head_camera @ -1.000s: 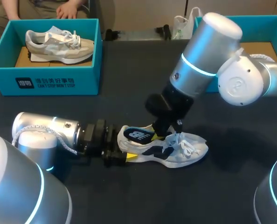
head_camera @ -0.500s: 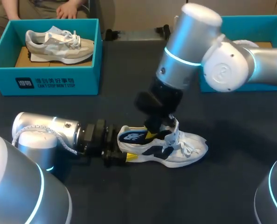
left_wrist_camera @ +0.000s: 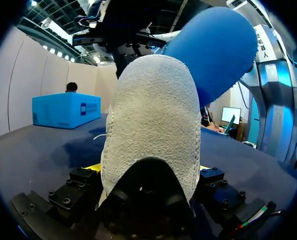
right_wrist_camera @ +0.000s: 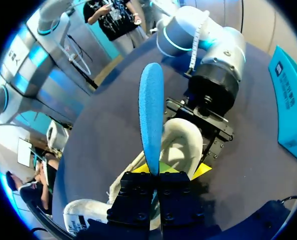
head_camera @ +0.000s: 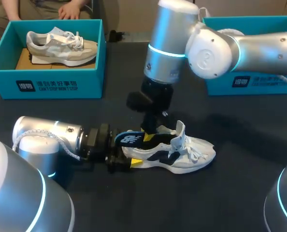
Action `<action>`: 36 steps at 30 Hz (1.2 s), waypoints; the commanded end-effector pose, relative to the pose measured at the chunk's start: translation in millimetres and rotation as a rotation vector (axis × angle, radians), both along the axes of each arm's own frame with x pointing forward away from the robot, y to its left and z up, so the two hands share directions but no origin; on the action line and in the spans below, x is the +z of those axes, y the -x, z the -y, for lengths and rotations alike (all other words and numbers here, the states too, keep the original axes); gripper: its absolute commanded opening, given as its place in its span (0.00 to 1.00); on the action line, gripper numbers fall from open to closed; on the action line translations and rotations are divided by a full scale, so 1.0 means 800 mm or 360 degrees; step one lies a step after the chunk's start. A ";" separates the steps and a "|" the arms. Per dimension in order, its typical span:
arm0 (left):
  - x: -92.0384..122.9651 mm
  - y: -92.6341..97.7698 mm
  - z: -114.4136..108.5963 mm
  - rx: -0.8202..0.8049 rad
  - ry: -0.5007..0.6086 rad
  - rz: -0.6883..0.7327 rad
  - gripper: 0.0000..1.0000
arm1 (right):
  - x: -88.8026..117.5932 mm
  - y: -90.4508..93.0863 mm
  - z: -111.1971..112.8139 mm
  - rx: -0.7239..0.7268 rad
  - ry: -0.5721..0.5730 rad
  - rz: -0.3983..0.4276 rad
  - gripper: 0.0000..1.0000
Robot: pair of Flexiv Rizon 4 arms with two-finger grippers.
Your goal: Take the shoe out of the shoebox, open the shoe tongue, remove and reinsert the insole, then place the shoe into the shoebox
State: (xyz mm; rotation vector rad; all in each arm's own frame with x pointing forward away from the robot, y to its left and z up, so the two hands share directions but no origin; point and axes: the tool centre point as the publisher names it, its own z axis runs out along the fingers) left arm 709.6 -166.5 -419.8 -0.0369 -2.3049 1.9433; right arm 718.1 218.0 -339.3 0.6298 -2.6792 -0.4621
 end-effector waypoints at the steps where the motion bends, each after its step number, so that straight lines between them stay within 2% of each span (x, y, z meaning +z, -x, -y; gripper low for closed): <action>1: 0.000 0.000 0.001 0.0001 0.0001 0.0000 0.00 | -0.009 -0.010 -0.009 0.0058 0.0070 -0.0188 0.00; 2: 0.000 0.000 0.001 0.0001 0.0001 0.0000 0.00 | -0.010 -0.010 -0.008 0.0057 0.0065 -0.0205 0.03; 4: 0.000 0.000 0.001 0.0001 0.0001 0.0000 0.00 | -0.010 -0.011 -0.007 0.0048 0.0055 -0.0223 0.23; 6: 0.000 0.000 0.001 0.0001 0.0001 0.0000 0.00 | -0.009 -0.010 -0.006 0.0028 0.0043 -0.0224 0.29; 8: 0.000 0.000 0.001 0.0001 0.0001 0.0000 0.00 | -0.007 -0.009 -0.005 0.0010 0.0025 -0.0220 0.42; 10: 0.000 0.000 0.001 0.0001 0.0001 0.0000 0.00 | -0.003 -0.006 -0.003 -0.0013 0.0020 -0.0213 0.46; 17: 0.000 0.000 0.001 0.0001 0.0001 0.0000 0.00 | 0.011 0.000 0.011 -0.0170 0.0013 -0.0195 0.44; 22: 0.000 0.000 0.001 0.0001 0.0001 0.0000 0.00 | 0.021 0.005 0.016 -0.0290 0.0029 -0.0187 0.49; 26: 0.000 0.000 0.001 0.0001 0.0001 0.0000 0.00 | 0.023 0.009 0.019 -0.0388 0.0036 -0.0190 0.50; 29: 0.000 0.000 0.001 0.0001 0.0001 0.0000 0.00 | 0.024 0.012 0.018 -0.0445 0.0050 -0.0177 0.56; 32: 0.000 0.000 0.001 0.0001 0.0001 0.0000 0.00 | 0.025 0.014 0.014 -0.0503 0.0042 -0.0154 0.52; 36: 0.000 0.000 0.001 0.0001 0.0001 0.0000 0.00 | 0.024 0.017 0.013 -0.0623 0.0013 -0.0119 0.54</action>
